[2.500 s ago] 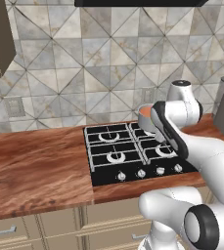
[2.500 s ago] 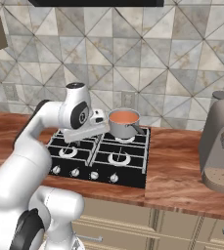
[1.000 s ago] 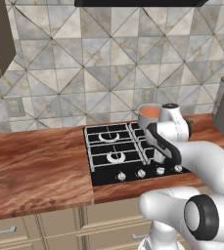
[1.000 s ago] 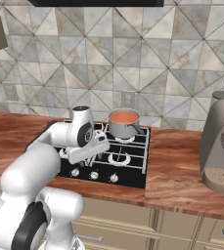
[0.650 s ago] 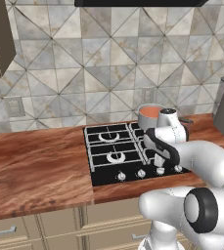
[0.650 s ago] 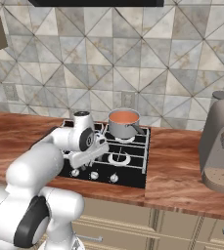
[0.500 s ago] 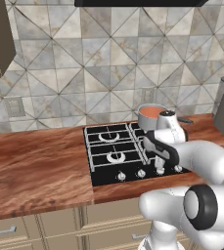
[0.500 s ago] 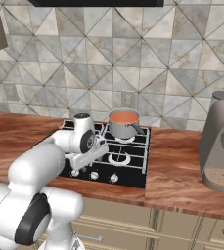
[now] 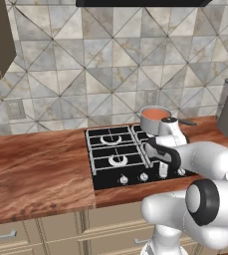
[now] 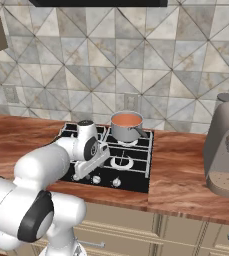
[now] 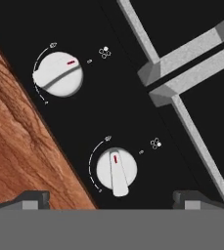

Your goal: Wait until the marinara sauce is simmered to a deep red color and then turn off the stove.

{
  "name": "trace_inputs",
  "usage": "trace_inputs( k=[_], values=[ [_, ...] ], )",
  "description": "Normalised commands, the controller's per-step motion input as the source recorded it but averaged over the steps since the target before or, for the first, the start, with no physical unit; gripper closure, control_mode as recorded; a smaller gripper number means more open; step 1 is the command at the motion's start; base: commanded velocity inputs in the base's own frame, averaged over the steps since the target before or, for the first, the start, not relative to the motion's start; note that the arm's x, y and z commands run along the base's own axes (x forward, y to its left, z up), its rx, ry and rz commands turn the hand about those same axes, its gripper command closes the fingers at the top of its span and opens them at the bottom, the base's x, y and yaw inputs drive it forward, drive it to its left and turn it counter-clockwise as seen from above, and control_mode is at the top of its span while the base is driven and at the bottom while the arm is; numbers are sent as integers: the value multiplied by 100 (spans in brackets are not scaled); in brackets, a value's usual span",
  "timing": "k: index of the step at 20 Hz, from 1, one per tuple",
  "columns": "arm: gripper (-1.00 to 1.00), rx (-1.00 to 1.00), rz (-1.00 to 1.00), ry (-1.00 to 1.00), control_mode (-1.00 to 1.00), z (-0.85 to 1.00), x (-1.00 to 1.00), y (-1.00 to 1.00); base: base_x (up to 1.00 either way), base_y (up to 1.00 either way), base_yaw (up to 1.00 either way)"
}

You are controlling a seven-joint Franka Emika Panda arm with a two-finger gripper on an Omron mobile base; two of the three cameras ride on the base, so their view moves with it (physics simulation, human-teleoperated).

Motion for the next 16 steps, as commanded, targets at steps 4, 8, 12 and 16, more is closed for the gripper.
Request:
trace_inputs(
  k=[4,8,12,16],
  values=[
    [-100,0,2,0,-100,-1,0,0,0,0,0],
    [-100,0,0,0,-100,-12,0,0,0,0,0],
    [-100,0,0,0,-100,-18,0,0,0,0,0],
    [-100,0,0,1,-100,-18,0,0,0,0,0]
  ],
)
